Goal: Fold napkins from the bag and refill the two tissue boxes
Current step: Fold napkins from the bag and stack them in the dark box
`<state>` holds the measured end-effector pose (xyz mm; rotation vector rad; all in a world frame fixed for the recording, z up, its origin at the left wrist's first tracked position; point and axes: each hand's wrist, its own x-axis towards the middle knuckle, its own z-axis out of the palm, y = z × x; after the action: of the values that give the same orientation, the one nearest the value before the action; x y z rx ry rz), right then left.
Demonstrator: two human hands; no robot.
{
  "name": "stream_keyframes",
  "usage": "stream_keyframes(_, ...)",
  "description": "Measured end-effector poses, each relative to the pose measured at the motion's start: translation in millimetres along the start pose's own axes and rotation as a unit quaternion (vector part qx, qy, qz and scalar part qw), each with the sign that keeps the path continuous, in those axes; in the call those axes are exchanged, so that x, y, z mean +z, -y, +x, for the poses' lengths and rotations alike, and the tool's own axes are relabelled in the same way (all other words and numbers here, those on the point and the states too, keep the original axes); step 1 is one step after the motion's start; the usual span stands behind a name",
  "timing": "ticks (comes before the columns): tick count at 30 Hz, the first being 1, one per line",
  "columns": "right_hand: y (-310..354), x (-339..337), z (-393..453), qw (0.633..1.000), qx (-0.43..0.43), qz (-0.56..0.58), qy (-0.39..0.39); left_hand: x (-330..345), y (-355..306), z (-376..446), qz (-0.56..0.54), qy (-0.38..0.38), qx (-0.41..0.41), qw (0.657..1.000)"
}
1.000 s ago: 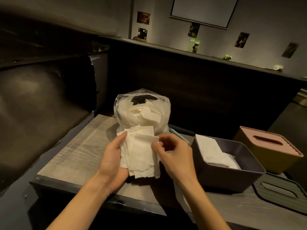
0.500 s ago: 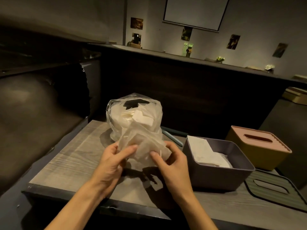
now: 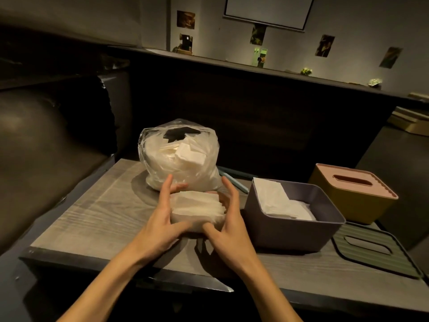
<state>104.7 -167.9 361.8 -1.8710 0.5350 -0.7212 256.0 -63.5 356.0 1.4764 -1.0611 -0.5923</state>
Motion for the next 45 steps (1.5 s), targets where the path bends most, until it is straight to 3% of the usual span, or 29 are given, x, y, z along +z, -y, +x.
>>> stream_keyframes(4,-3.8,0.8,2.4,1.0,0.005,0.002,-0.009,14.1,-8.1,7.6,-0.094,-0.155,-0.033,0.983)
stream_keyframes(9,-8.7,-0.2,5.9,0.998,0.017,0.003,-0.055,28.2,-0.2,15.8,-0.081,-0.274,-0.058,0.957)
stream_keyframes(13,-14.3,2.5,7.2,0.999,0.016,-0.005,-0.047,29.3,-8.9,10.5,-0.135,-0.222,-0.069,0.963)
stream_keyframes(16,-15.6,2.1,8.2,0.998,0.004,-0.007,-0.056,30.6,-6.6,11.0,-0.103,-0.211,-0.072,0.969)
stream_keyframes(22,-12.1,-0.5,6.7,0.99,-0.062,-0.114,-0.062,22.5,-10.1,9.7,-0.116,-0.144,-0.076,0.98)
stream_keyframes(26,-12.2,0.6,7.5,0.987,-0.062,-0.138,-0.051,15.5,-13.4,12.2,-0.163,-0.149,-0.097,0.97)
stream_keyframes(31,-11.5,0.2,7.1,0.987,-0.063,-0.138,-0.057,12.1,-12.3,18.7,-0.08,-0.167,-0.085,0.979)
stream_keyframes(34,-10.8,-0.2,7.1,0.988,-0.054,-0.128,-0.06,10.5,-12.4,13.1,-0.104,-0.152,-0.083,0.979)
stream_keyframes(37,-11.1,-1.3,6.8,0.992,-0.049,-0.088,-0.076,6.0,-12.8,4.0,-0.154,-0.071,-0.079,0.982)
stream_keyframes(39,-11.1,-2.1,7.0,0.995,-0.043,-0.056,-0.077,4.5,-12.5,-1.9,-0.032,-0.021,-0.058,0.998)
stream_keyframes(41,-10.8,-3.1,6.4,0.997,-0.029,-0.036,-0.06,3.6,-4.9,-2.1,0.047,-0.062,-0.034,0.996)
stream_keyframes(43,-10.9,-3.3,6.4,0.999,-0.001,-0.032,-0.026,-1.1,0.9,0.1,0.025,-0.108,-0.029,0.993)
stream_keyframes(45,-11.7,-2.3,7.1,0.999,0.013,-0.052,-0.004,-4.3,2.7,0.6,0.005,-0.091,-0.031,0.995)
